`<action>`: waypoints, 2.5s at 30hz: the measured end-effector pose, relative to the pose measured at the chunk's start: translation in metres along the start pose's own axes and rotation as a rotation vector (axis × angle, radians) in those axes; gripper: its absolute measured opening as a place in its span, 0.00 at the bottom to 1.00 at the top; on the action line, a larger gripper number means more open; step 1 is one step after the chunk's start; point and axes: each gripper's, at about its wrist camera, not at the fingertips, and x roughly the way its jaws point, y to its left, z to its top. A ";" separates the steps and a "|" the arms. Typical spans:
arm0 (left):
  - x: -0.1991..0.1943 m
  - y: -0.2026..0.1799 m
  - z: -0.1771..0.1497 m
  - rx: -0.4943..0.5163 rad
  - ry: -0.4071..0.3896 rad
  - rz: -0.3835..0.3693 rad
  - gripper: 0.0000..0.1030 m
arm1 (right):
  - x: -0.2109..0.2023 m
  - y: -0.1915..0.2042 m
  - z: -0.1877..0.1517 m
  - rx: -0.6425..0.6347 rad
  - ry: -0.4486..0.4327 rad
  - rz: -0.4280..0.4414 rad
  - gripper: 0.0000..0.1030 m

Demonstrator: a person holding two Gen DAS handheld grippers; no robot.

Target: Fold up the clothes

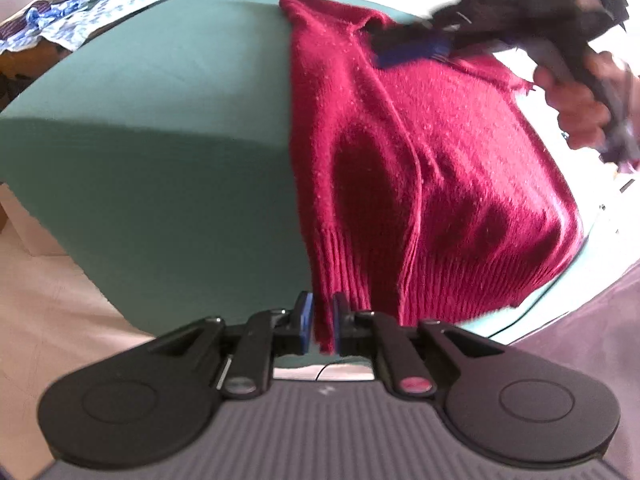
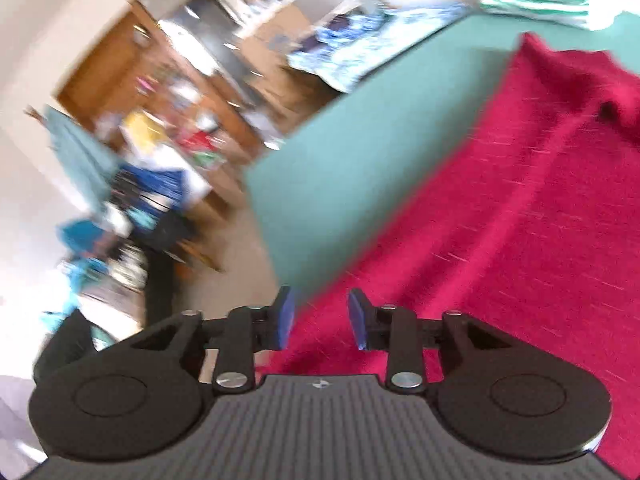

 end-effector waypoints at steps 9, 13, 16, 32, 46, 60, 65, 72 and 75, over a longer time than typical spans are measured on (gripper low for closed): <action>-0.024 -0.015 0.030 0.088 -0.106 0.089 0.16 | 0.022 -0.065 0.010 0.236 -0.055 -0.028 0.30; 0.000 -0.033 0.072 0.155 -0.188 0.085 0.41 | 0.019 -0.090 0.007 0.347 -0.121 -0.034 0.10; 0.022 -0.033 0.087 0.145 -0.186 0.056 0.43 | -0.003 -0.100 0.005 0.402 -0.198 -0.077 0.14; 0.087 0.012 0.300 0.483 -0.253 -0.153 0.24 | -0.159 -0.164 -0.042 0.908 -0.700 -0.586 0.44; 0.258 0.000 0.397 0.614 -0.037 -0.314 0.15 | -0.197 -0.165 -0.083 1.100 -0.984 -0.911 0.47; 0.234 -0.022 0.396 0.689 -0.065 -0.231 0.42 | -0.221 -0.224 -0.044 0.980 -0.870 -0.907 0.11; 0.248 -0.032 0.391 0.730 -0.027 -0.217 0.51 | -0.229 -0.213 -0.023 0.854 -0.841 -0.987 0.11; 0.257 -0.028 0.393 0.709 0.011 -0.252 0.52 | -0.233 -0.217 -0.025 0.800 -0.760 -0.980 0.15; 0.251 -0.034 0.396 0.764 0.018 -0.251 0.47 | -0.237 -0.225 -0.042 0.817 -0.822 -0.886 0.05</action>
